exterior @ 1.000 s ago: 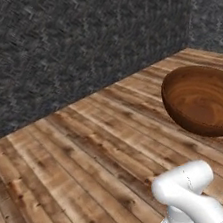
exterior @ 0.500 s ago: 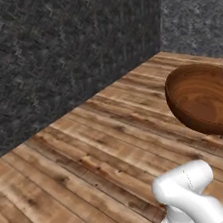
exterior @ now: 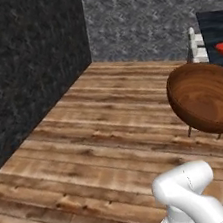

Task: Pick up the bowls from the cabinet and place each bowl in front of a stool on the dining counter.

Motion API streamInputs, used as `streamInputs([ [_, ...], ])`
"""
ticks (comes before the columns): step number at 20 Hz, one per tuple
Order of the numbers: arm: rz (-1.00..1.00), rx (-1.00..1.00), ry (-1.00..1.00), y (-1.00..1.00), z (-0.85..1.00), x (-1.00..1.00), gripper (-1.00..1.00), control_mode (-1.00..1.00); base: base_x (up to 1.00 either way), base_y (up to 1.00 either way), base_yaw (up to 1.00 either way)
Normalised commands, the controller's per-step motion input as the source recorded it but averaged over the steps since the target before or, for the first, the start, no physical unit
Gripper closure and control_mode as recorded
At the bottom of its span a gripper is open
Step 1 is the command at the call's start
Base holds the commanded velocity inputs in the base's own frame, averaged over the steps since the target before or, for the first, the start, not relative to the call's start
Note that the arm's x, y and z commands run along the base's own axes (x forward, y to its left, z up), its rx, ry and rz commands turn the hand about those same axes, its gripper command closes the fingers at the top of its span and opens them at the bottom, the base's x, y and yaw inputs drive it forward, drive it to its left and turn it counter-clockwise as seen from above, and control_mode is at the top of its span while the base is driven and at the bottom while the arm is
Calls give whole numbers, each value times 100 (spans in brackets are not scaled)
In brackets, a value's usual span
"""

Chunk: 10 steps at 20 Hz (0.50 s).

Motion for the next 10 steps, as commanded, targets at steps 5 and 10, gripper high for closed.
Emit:
streamInputs([
  [5, 0, 0, 0, 0, 0, 0, 100, 100, 100, 80, -66],
  [10, 0, 0, 0, 0, 0, 0, 100, 100, 100, 81, -66],
])
